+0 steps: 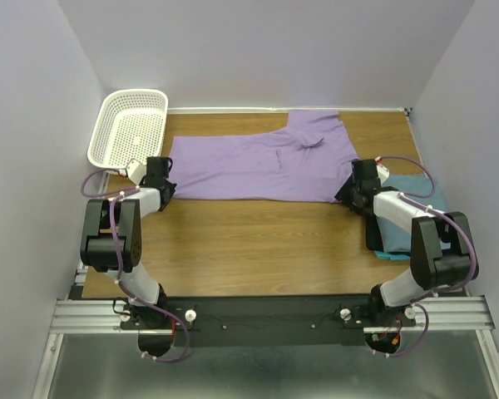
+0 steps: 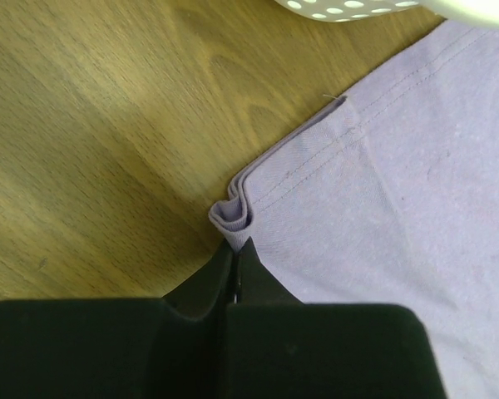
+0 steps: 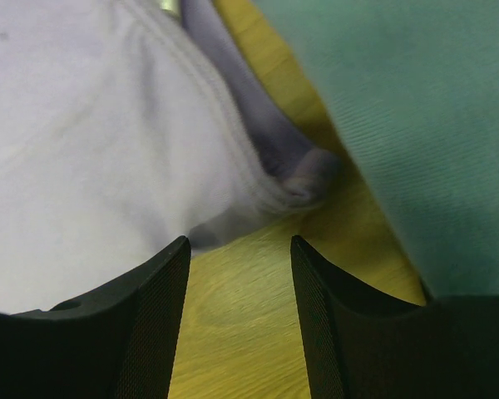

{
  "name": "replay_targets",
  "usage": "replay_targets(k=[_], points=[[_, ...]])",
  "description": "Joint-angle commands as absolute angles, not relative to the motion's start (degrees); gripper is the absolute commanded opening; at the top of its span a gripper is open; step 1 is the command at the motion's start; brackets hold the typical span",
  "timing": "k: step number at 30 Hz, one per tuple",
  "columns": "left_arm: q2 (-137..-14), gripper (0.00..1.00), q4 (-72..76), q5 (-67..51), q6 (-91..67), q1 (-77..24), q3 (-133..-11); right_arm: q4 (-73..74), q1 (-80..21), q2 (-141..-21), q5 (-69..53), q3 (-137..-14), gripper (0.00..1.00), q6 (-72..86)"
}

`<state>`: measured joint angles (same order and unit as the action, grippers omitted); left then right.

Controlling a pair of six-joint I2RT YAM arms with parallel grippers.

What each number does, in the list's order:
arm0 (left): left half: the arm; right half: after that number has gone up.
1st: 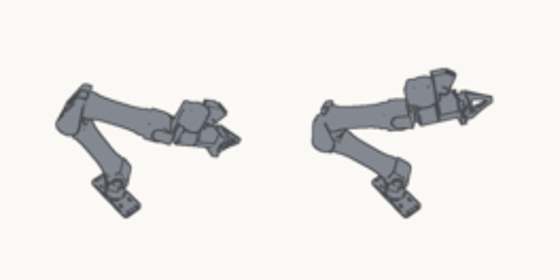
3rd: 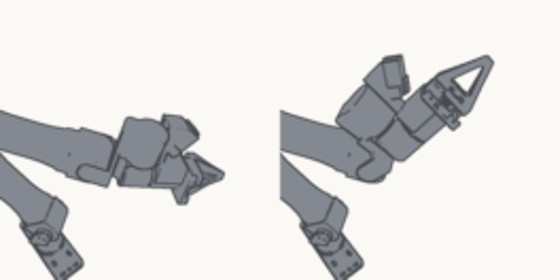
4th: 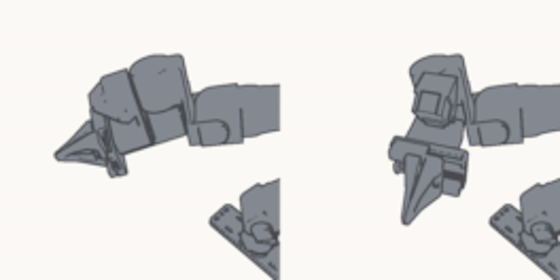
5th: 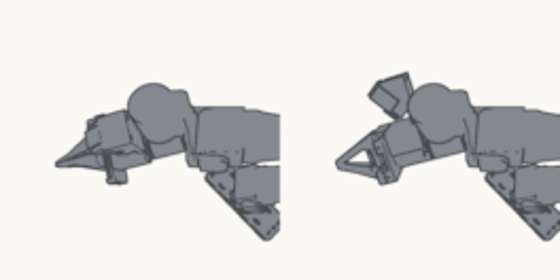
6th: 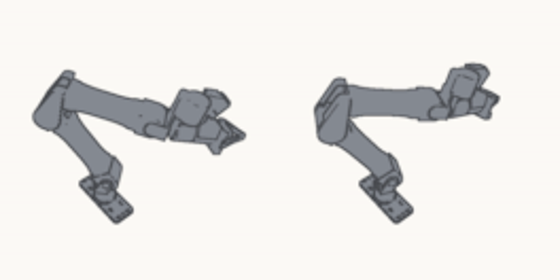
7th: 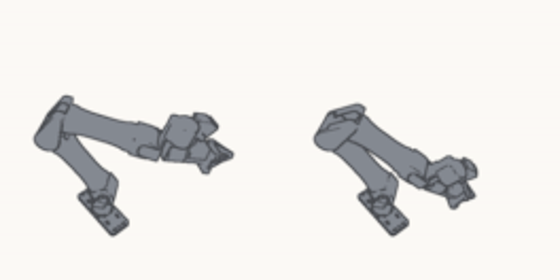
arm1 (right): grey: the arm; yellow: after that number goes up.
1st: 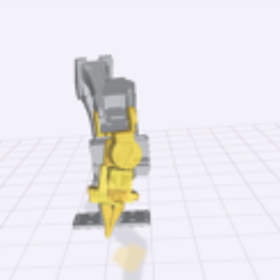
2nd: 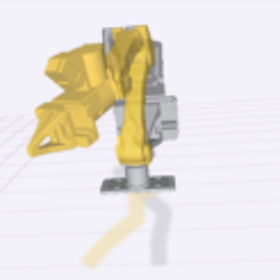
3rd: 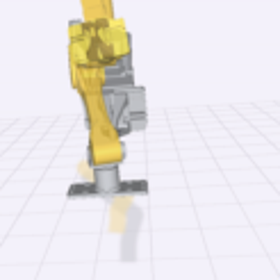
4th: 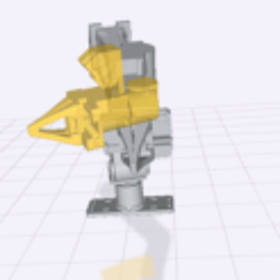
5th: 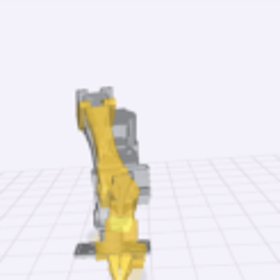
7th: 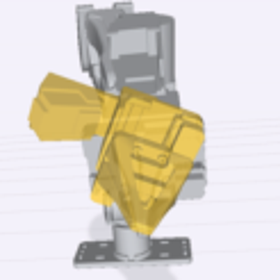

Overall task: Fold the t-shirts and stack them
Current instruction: Fold the tshirt

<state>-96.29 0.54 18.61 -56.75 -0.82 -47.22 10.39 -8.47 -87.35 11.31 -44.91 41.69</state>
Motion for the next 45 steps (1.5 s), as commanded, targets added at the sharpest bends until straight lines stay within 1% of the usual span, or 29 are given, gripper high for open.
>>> replay_targets(k=[1, 7, 9, 14, 15, 17, 25, 31, 37, 41, 45], points=[[-95.8, 0.00, 1.8, 19.2, -55.6, -0.5, -46.1, 11.3, -7.9, -90.6, 17.3, -46.0, 0.59, 43.2], [-94.5, 0.00, 2.5, 18.5, -55.4, -0.5, -45.4, 9.8, -7.7, -94.6, 18.4, -47.7, 0.56, 43.9], [-93.7, 0.00, 2.5, 18.5, -55.3, -0.4, -45.3, 9.6, -7.7, -94.7, 18.6, -48.0, 0.50, 44.0], [-92.7, 0.00, 2.5, 18.7, -55.4, -0.4, -45.3, 9.6, -7.5, -94.7, 20.3, -47.6, 0.24, 43.2], [-92.6, 0.00, 2.4, 18.6, -55.4, -0.5, -45.3, 9.6, -7.4, -94.4, 20.3, -47.4, 0.17, 43.1], [-92.4, 0.00, 2.2, 18.5, -55.3, -0.4, -45.1, 9.6, -7.4, -93.9, 20.3, -46.0, 0.13, 42.6], [-89.0, 0.00, 1.2, 18.6, -55.2, -0.5, -42.4, 9.8, -5.6, -89.9, 21.0, -40.3, 0.11, 41.7], [-87.8, 0.00, 0.3, 18.5, -55.3, -0.4, -40.1, 9.8, -3.5, -86.6, 19.4, -36.6, 0.10, 41.5], [-84.4, 0.00, -1.1, 19.1, -54.5, -0.4, -36.6, 10.5, -2.3, -83.1, 15.4, -33.8, 0.10, 42.2], [-81.7, 0.00, -1.9, 18.5, -54.6, -0.4, -34.8, 12.5, -0.3, -81.0, 14.1, -32.8, 0.10, 42.4], [-79.8, 0.00, -2.8, 17.9, -54.6, -0.5, -34.1, 15.5, 4.6, -80.2, 12.1, -31.5, 0.10, 42.8]])
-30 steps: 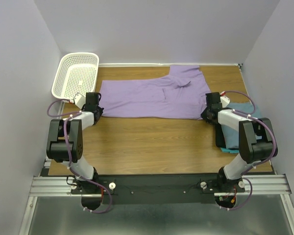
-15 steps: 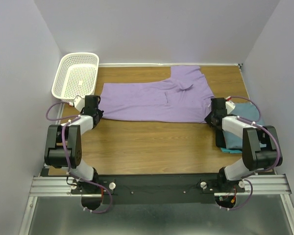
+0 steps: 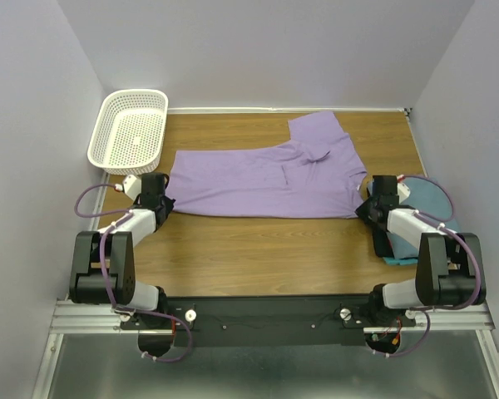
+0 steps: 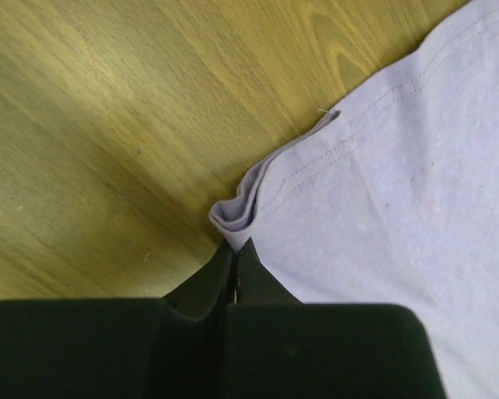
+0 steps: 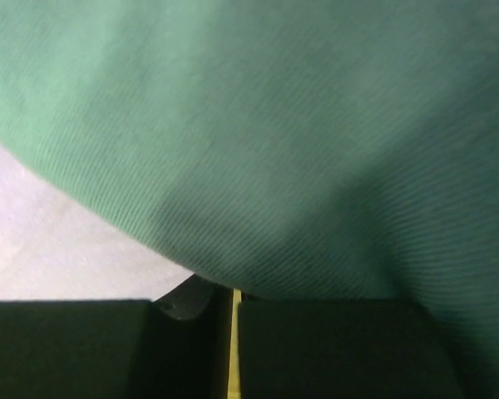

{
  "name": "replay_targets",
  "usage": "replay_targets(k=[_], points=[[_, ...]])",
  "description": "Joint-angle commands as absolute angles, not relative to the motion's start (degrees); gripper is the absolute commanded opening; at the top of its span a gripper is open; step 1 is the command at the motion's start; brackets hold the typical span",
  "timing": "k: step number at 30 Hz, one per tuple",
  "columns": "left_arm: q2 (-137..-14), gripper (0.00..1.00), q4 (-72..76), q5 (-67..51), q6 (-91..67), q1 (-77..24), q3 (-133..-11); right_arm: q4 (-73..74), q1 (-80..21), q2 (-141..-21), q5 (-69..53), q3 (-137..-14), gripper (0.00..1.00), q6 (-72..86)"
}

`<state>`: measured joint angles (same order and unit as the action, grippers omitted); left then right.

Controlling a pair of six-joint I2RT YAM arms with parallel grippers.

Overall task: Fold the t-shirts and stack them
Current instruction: Fold the tshirt

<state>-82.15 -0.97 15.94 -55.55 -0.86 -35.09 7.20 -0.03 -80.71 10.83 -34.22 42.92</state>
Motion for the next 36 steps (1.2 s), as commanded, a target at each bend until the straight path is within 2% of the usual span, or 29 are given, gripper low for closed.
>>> replay_targets(k=[1, 8, 15, 24, 36], points=[[-79.5, 0.00, -3.0, 17.8, -54.6, -0.5, -33.9, 16.1, 5.5, -80.1, 11.0, -31.0, 0.10, 42.6], [-76.6, 0.00, -5.3, 17.1, -54.7, -0.5, -32.3, 17.4, 8.4, -78.2, 5.8, -29.3, 0.04, 43.7], [-71.3, 0.00, -8.3, 16.9, -55.8, -0.5, -29.9, 18.9, 8.4, -71.6, 0.4, -27.5, 0.00, 43.3], [-63.7, 0.00, -11.8, 16.8, -55.7, 3.3, -26.2, 21.3, 8.3, -63.9, -6.0, -26.7, 0.01, 42.5], [-55.7, 0.00, -16.7, 15.5, -55.1, 5.5, -23.5, 29.9, 8.3, -53.3, -7.3, -25.1, 0.00, 43.4]])
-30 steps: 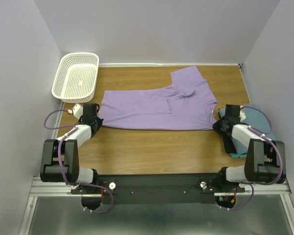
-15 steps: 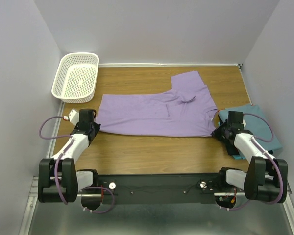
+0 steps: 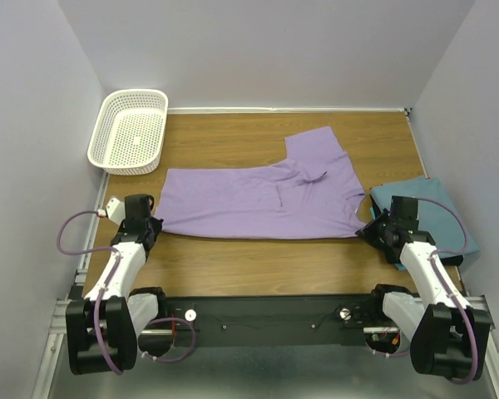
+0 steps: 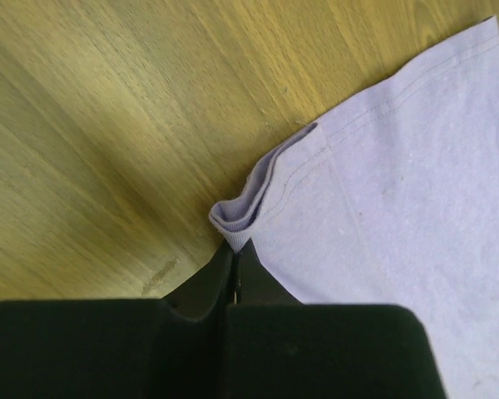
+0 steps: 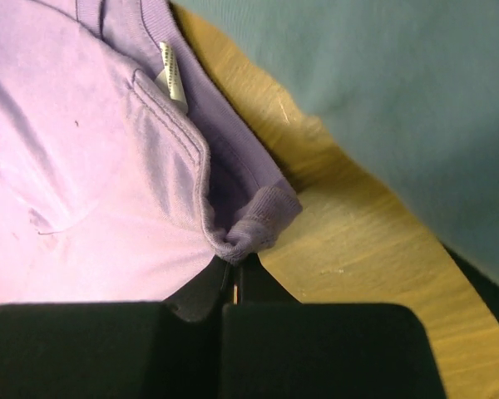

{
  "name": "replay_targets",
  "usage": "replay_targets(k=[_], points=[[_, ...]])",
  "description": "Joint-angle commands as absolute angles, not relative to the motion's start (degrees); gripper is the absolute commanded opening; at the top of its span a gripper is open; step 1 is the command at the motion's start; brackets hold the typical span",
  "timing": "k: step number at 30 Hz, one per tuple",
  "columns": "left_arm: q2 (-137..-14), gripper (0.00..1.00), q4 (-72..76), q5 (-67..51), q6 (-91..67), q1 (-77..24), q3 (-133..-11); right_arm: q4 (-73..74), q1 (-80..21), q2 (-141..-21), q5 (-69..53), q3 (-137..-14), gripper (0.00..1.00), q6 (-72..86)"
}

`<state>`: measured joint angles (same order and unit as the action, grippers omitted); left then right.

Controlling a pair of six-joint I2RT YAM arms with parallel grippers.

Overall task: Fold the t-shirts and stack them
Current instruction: Fold the tshirt

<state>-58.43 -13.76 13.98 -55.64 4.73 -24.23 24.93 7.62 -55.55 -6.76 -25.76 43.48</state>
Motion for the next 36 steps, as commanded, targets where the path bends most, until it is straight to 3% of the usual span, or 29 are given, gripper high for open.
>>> replay_targets(k=[1, 4, 7, 11, 12, 14, 15, 18, 24, 36], points=[[-54.4, 0.00, -16.9, 15.5, -55.3, 5.5, -23.0, 30.4, 8.3, -52.8, -8.2, -25.1, 0.00, 44.1], [-52.7, 0.00, -16.5, 13.5, -56.5, 5.5, -21.9, 32.9, 8.3, -50.8, -9.1, -25.4, 0.01, 44.6], [-51.7, 0.00, -17.3, 12.8, -57.0, 5.5, -21.7, 34.9, 8.3, -48.6, -9.1, -25.6, 0.16, 45.2], [-49.8, 0.22, -17.6, 11.2, -58.0, 5.5, -21.4, 36.2, 8.3, -47.0, -9.6, -26.7, 0.45, 45.2], [-49.4, 0.34, -18.2, 11.2, -57.8, 5.6, -21.5, 36.3, 8.4, -46.8, -9.6, -27.2, 0.55, 45.0], [-47.4, 0.44, -18.9, 12.0, -57.7, 5.5, -22.7, 36.6, 8.4, -46.8, -9.3, -29.2, 0.62, 44.2], [-46.8, 0.50, -19.6, 12.3, -57.7, 5.5, -23.2, 36.6, 8.4, -47.0, -9.2, -30.0, 0.64, 43.9], [-45.3, 0.53, -20.8, 13.7, -56.5, 5.5, -27.3, 35.9, 8.3, -48.7, -9.8, -34.3, 0.64, 41.3], [-50.7, 0.54, -15.6, 13.8, -49.7, 5.4, -38.0, 27.0, 5.1, -60.0, -11.0, -44.0, 0.64, 39.9], [-85.7, 0.47, -20.8, 30.4, -46.0, -7.9, -64.1, 18.0, -8.3, -98.9, -6.6, -75.3, 0.63, 29.2]])
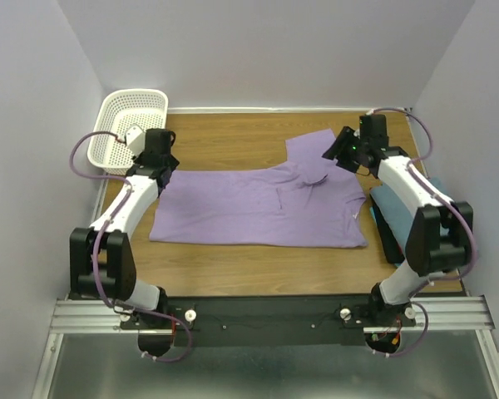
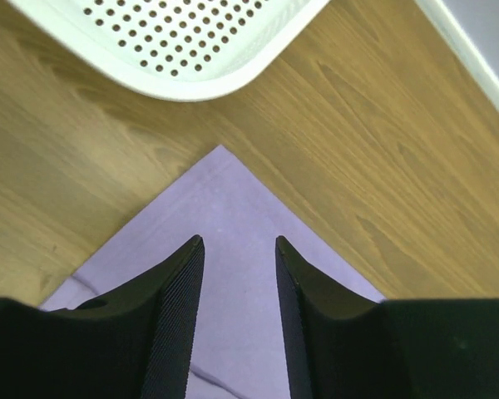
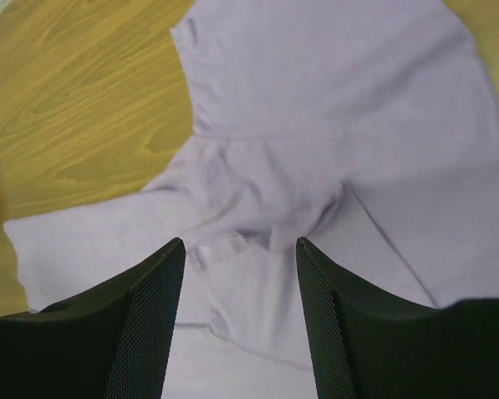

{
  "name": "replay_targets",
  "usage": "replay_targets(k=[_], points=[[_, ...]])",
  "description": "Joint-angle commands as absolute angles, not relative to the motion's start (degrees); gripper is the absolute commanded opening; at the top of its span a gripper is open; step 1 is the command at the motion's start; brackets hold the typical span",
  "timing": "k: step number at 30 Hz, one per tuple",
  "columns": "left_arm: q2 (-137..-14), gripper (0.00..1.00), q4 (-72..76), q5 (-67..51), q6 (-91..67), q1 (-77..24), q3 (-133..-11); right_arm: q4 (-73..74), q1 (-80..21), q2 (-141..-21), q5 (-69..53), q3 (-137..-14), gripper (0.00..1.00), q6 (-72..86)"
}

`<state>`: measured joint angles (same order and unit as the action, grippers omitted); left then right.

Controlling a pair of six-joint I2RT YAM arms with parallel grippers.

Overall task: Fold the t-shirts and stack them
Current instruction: Fold the tshirt

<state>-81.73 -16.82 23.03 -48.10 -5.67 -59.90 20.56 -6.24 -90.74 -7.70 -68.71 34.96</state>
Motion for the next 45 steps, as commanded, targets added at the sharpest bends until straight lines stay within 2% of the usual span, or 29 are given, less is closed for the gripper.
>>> replay_targets(k=[1, 8, 14, 19, 26, 45], points=[[-88.6, 0.46, -21.0, 30.5, -46.1, -8.0, -65.1, 18.1, -9.0, -101.3, -6.2, -77.1, 0.62, 28.7], [-101.8, 0.44, -23.5, 29.5, -40.9, -8.6, -77.2, 18.1, -12.0, -116.7, 1.3, -91.6, 0.62, 24.6], [-109.4, 0.44, -24.8, 30.2, -37.0, -8.6, -84.0, 18.1, -14.1, -125.7, 0.8, -100.2, 0.59, 21.9], [-114.9, 0.44, -26.9, 31.6, -34.6, -8.7, -88.4, 18.0, -18.0, -128.4, 1.8, -101.9, 0.59, 18.9], [-117.4, 0.43, -27.0, 31.2, -34.1, -8.7, -87.8, 17.9, -23.6, -130.4, 6.1, -103.3, 0.59, 14.4], [-119.1, 0.35, -28.7, 31.2, -33.7, -8.7, -88.1, 17.8, -26.1, -129.7, 7.1, -98.8, 0.57, 11.3]])
